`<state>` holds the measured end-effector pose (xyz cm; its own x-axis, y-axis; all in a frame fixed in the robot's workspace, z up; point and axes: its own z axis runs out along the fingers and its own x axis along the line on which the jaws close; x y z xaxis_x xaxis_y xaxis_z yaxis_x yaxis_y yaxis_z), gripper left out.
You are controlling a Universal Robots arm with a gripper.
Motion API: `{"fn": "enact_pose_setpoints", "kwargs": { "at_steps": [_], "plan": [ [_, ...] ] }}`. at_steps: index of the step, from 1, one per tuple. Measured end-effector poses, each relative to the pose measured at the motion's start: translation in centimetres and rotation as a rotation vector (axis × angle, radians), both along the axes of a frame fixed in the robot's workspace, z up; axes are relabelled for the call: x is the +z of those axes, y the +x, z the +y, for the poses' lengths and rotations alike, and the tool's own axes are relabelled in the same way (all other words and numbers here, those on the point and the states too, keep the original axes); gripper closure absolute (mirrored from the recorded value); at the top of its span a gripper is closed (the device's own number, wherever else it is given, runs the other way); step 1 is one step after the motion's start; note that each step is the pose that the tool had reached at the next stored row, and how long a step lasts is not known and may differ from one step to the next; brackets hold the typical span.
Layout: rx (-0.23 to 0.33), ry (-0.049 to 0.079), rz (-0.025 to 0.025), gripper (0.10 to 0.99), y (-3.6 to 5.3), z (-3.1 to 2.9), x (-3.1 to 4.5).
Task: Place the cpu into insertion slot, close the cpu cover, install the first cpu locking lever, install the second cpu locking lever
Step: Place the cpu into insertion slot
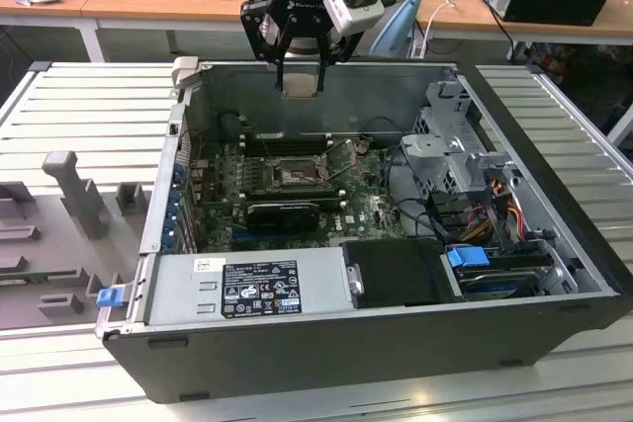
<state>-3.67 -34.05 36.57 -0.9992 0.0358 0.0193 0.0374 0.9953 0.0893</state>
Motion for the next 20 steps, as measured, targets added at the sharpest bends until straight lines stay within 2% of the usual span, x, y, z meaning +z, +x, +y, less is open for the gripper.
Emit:
{"fn": "enact_pose_setpoints", "kwargs": {
  "at_steps": [20],
  "plan": [
    [-0.038,0.0,0.0001,0.557,0.0,-0.02,-0.22]
  ]
}}
